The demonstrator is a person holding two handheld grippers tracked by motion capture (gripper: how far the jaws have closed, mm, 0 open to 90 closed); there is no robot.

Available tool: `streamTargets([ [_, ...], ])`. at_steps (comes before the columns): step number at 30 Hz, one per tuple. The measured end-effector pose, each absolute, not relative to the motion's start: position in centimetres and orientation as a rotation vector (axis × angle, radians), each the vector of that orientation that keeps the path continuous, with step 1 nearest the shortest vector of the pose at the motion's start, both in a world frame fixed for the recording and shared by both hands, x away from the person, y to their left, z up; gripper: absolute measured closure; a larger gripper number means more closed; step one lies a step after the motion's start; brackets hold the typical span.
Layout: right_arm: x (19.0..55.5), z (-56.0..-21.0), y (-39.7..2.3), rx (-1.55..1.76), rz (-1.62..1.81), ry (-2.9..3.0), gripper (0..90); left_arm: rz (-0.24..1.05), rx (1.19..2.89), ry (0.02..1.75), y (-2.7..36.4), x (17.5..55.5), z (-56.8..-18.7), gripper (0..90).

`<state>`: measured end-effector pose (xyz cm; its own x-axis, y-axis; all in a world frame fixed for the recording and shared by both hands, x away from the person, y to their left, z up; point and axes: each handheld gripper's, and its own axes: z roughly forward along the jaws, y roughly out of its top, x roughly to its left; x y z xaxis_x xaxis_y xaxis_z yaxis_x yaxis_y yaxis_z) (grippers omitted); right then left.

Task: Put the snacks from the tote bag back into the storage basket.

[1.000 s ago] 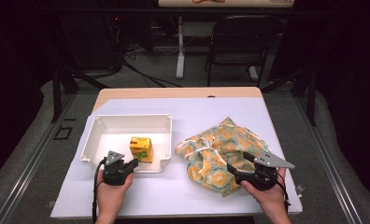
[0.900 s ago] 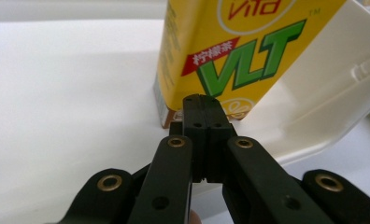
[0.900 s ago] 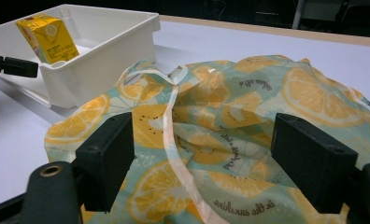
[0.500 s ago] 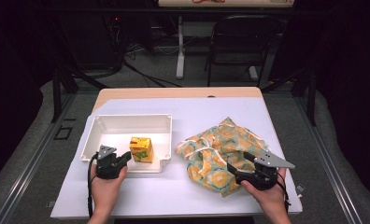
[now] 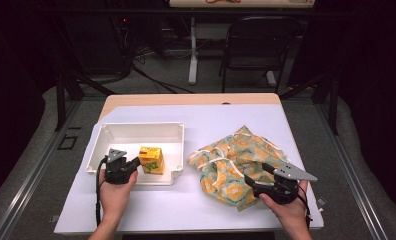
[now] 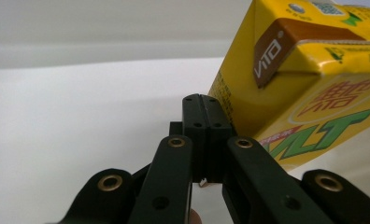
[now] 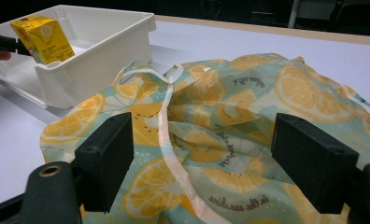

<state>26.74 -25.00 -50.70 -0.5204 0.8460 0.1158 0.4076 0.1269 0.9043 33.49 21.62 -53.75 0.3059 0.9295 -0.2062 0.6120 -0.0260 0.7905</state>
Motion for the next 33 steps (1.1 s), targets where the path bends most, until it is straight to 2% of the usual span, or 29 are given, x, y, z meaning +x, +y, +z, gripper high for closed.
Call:
streamTargets([
  [21, 26.6, -50.7, -24.9, 1.206, 1.354, 1.993, 20.6, 0.454, 1.715, 1.415, 21.4, 33.9, -53.8, 90.0],
  [33, 26.5, -50.8, -24.9, 1.216, 1.369, 1.982, 20.6, 0.451, 1.741, 1.391, 20.0, 34.1, -53.9, 90.0],
])
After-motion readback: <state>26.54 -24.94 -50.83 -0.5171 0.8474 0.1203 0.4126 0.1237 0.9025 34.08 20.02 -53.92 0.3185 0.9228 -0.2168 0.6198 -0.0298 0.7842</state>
